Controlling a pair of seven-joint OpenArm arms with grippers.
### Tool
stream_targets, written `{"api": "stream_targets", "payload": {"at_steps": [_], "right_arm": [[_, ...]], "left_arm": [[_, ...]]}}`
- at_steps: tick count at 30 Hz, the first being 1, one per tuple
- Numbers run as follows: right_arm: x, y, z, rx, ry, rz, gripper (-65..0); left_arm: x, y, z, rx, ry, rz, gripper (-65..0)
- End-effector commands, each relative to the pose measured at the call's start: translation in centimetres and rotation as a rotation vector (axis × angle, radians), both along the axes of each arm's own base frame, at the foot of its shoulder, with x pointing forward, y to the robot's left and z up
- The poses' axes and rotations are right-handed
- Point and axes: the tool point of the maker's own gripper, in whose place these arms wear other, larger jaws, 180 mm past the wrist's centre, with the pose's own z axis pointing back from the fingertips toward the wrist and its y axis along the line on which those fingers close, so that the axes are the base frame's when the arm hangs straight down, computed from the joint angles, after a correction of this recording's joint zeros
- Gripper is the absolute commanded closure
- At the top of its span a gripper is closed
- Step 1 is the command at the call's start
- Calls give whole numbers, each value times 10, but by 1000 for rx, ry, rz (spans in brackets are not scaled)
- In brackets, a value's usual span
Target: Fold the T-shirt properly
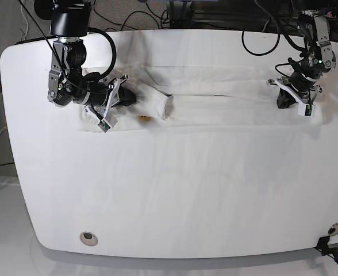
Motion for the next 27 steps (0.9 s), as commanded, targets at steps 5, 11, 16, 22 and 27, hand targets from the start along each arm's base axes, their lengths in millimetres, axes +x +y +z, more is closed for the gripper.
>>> {"api": "stream_targets", "payload": {"at_steps": [5, 11, 16, 22, 27], "right_arm": [[-11, -32, -5, -199, 47, 19, 0], [11, -27, 38, -248, -97, 50, 0], [20, -15, 67, -251, -203, 62, 0], [7, -9, 86, -272, -271, 83, 0], [-16, -6, 77, -265, -236, 92, 0]], "left_arm": [[-1, 18, 7, 83, 26, -8, 0], [23, 8, 61, 140, -122, -67, -23], [30, 4, 80, 160, -173, -86, -203], [15, -11, 92, 178, -192, -133, -200], [-8, -15, 99, 195, -185, -148, -200]]}}
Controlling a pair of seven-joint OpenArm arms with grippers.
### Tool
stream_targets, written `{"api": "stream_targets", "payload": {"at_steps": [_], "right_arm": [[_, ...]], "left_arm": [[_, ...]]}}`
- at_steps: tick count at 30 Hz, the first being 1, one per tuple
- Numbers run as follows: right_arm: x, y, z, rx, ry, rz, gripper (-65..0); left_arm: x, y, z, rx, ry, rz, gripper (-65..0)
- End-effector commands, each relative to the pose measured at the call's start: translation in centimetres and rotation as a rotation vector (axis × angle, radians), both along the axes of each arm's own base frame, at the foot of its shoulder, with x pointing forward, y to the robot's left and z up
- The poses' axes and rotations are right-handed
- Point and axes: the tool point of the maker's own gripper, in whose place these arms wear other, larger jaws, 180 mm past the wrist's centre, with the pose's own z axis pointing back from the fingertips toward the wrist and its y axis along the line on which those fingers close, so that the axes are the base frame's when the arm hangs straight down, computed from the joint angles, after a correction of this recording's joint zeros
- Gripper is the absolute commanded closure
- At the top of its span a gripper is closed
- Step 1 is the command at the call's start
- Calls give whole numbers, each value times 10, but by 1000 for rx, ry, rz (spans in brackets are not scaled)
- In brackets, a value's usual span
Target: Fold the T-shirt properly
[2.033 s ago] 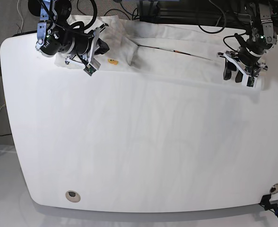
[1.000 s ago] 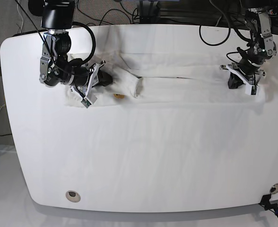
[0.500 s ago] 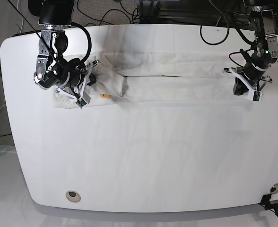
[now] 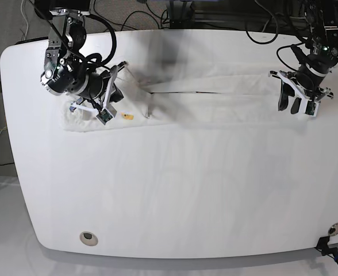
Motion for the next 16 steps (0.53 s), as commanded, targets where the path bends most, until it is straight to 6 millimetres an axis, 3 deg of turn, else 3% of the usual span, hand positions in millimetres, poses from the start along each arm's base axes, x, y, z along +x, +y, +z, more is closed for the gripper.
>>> {"api": "stream_targets", "payload": {"at_steps": [1, 6, 11, 16], "right_arm": [[-9, 2, -1, 18, -8, 1, 0], [-33, 15, -14, 66, 47, -10, 0], [-49, 40, -21, 104, 87, 30, 0], [-50, 52, -20, 116, 88, 65, 0]], "left_arm": [[-7, 14, 13, 20, -33, 31, -200], [-35, 39, 6, 26, 6, 126, -200], [-60, 41, -5, 41, 70, 95, -199], [-65, 38, -10, 29, 82, 107, -199]]}}
